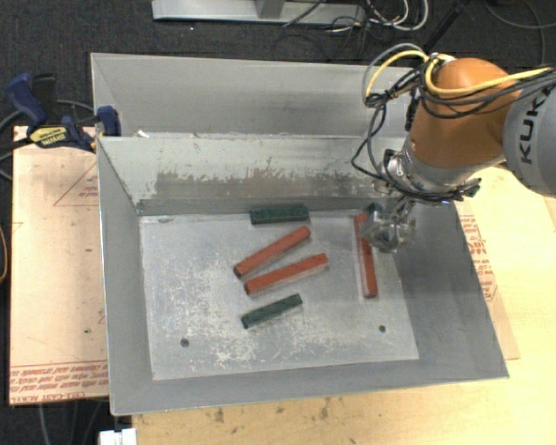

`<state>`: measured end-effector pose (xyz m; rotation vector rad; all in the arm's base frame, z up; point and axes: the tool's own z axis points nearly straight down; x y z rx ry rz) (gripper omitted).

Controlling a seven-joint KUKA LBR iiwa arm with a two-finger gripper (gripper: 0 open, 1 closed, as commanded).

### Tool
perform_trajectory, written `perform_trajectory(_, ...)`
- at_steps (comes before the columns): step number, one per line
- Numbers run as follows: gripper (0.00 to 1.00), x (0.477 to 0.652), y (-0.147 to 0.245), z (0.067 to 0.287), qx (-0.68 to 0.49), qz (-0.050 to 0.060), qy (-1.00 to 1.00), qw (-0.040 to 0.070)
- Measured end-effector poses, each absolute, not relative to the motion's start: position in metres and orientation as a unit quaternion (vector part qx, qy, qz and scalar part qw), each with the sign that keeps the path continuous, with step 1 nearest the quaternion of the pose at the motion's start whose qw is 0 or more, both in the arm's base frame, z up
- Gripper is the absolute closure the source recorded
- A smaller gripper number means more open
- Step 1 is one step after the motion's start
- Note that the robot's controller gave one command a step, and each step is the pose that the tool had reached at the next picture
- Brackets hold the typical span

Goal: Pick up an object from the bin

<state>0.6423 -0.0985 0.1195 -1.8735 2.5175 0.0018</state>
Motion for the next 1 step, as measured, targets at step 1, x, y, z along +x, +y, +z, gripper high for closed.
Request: perform_trajectory(1, 0.0, 0.642, -0.0999, 0.1185, -0.596, 0.001, 0.803, 0.002)
